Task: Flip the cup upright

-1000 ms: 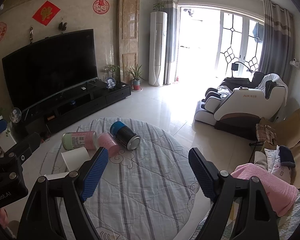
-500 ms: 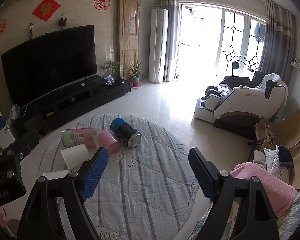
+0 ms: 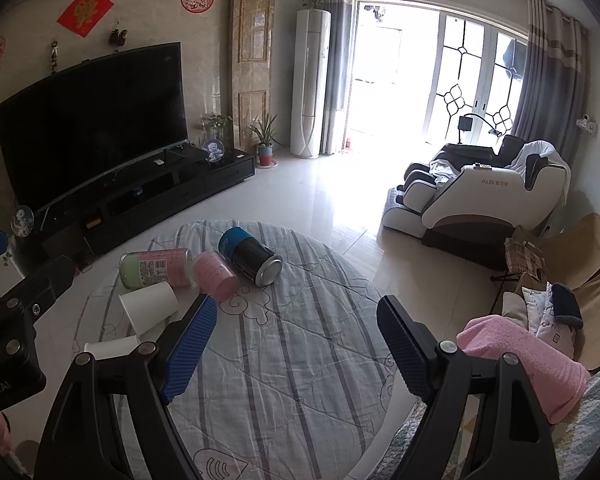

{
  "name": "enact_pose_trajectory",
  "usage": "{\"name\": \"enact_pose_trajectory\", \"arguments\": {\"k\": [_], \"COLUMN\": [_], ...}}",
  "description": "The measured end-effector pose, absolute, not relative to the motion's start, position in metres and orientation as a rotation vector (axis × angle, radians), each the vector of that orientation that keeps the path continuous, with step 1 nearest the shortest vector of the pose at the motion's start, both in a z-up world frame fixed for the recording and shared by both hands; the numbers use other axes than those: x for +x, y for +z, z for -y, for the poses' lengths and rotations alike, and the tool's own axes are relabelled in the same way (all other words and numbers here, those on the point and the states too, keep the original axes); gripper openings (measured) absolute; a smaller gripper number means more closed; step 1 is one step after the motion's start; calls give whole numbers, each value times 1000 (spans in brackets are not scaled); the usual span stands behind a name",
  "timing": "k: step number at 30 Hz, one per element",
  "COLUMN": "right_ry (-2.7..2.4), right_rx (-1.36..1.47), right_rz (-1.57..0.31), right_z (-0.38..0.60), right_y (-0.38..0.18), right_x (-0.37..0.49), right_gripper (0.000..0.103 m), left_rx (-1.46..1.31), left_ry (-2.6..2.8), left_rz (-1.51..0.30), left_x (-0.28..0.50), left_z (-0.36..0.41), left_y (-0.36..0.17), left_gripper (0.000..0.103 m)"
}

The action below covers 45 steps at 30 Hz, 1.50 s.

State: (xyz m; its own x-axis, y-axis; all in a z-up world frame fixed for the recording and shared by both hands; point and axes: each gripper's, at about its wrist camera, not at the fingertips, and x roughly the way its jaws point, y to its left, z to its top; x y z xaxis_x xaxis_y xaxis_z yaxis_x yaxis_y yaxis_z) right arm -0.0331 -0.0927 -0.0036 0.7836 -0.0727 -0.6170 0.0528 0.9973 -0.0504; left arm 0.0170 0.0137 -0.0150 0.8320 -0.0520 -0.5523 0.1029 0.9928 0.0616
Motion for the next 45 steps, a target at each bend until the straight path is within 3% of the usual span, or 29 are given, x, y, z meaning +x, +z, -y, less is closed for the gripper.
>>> {"name": "enact_pose_trajectory", "arguments": {"k": [22,45], "right_ry": [-144,-28], "right_rx": [10,-201], "right_rz": [-770,-843], "right_z": [89,219], "right_y": [-21,-57], "right_x": [-15,152], "right_gripper": [84,84], "left_rx": [73,-183], "left_ry": [-132,64], "left_rz": [-759,-1077], "left_x": [46,261], "left_z": [-22,115], "left_y": [-33,-114], "left_gripper": [103,103]}}
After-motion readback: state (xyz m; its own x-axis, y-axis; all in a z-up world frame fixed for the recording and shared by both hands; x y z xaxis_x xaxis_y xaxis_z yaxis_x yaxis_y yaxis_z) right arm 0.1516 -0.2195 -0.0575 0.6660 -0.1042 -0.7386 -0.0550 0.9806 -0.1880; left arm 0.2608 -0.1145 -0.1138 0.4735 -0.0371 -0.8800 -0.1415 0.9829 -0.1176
